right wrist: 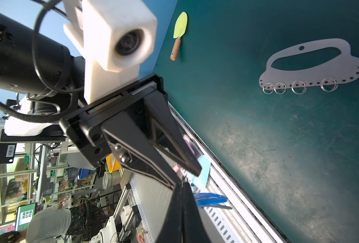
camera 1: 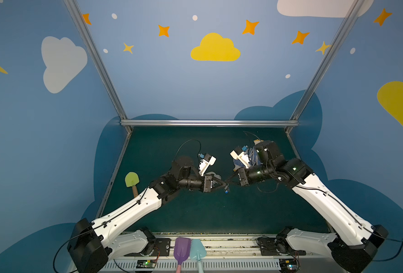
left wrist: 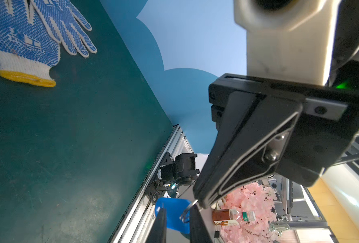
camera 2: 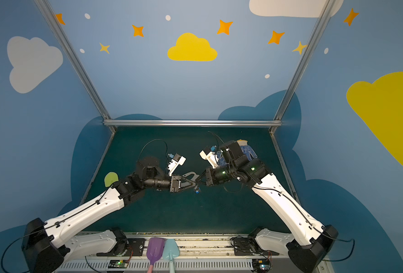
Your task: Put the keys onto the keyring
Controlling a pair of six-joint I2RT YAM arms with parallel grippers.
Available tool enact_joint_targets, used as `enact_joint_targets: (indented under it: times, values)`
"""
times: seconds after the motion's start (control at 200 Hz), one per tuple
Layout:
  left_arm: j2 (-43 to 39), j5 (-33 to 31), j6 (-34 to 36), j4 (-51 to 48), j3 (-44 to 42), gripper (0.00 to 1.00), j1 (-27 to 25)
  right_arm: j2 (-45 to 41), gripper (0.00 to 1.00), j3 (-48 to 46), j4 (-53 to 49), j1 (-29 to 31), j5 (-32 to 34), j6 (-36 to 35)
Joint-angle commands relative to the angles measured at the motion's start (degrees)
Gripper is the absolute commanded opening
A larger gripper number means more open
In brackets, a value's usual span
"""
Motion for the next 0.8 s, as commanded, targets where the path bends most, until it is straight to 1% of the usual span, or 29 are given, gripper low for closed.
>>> enact_joint_targets:
  times: [0.0,0.095,0.245,0.28,0.325,0.346,0.376,0.421,0.451,0.491,0.546,0.601,0.681,0.736,0.796]
  values:
    - [0.3,2.0,-0.2,2.0,1.3,0.12,0.1,-1.2,0.00,0.1,1.6,0.3,-2.0,0.1]
    - [0.1,1.9,-0.3,2.2,1.2,0.04,0.2,-1.2,0.00,0.0,2.1,0.3,-2.4,0.5]
    - [0.3,2.0,-1.8,4.4,0.5,0.04,0.2,-1.6,0.00,-0.4,2.9,0.1,-2.4,0.9]
    - [0.1,2.0,-2.3,5.2,0.2,0.04,0.2,-1.8,0.07,-0.4,3.1,0.1,-2.4,1.1]
    - [-0.1,1.8,-2.8,5.9,-0.1,0.04,0.2,-2.7,0.12,-1.0,4.4,-0.1,-2.4,1.6]
    - [-0.1,1.6,-3.1,6.1,-0.2,0.04,0.2,-2.9,0.15,-1.3,5.1,-0.3,-2.4,2.1]
    - [-0.1,1.5,-3.3,6.3,-0.3,0.04,0.3,-3.6,0.21,-1.7,5.9,-0.5,-2.2,2.5]
    - [-0.2,1.4,-3.5,6.6,-0.4,0.04,0.3,-4.4,0.35,-2.1,6.5,-1.0,-1.2,3.1]
    - [-0.3,1.0,-3.9,7.1,-0.6,0.04,0.3,-5.2,0.40,-2.7,7.1,-1.5,-0.6,3.5]
    - [-0.6,1.0,-4.8,8.1,-1.0,0.04,0.5,-6.5,0.40,-4.0,8.8,-2.1,-0.6,4.5]
    - [-0.9,1.1,-5.5,9.2,-1.3,0.04,0.7,-8.1,0.34,-6.2,11.5,-2.6,-1.4,5.9]
    - [-0.9,1.2,-5.8,9.6,-1.3,0.04,0.9,-9.0,0.33,-7.6,13.2,-2.7,-2.1,6.6]
    - [-0.9,2.0,-6.9,11.2,-1.7,0.04,1.2,-10.0,0.38,-9.8,15.7,-2.6,-3.1,7.6]
    - [-0.8,2.9,-7.8,12.7,-1.9,0.04,1.3,-10.5,0.42,-10.8,16.3,-2.5,-2.1,7.8]
    - [-0.9,3.0,-8.2,13.1,-1.9,0.04,1.3,-10.7,0.42,-11.8,17.3,-2.6,-1.9,8.2]
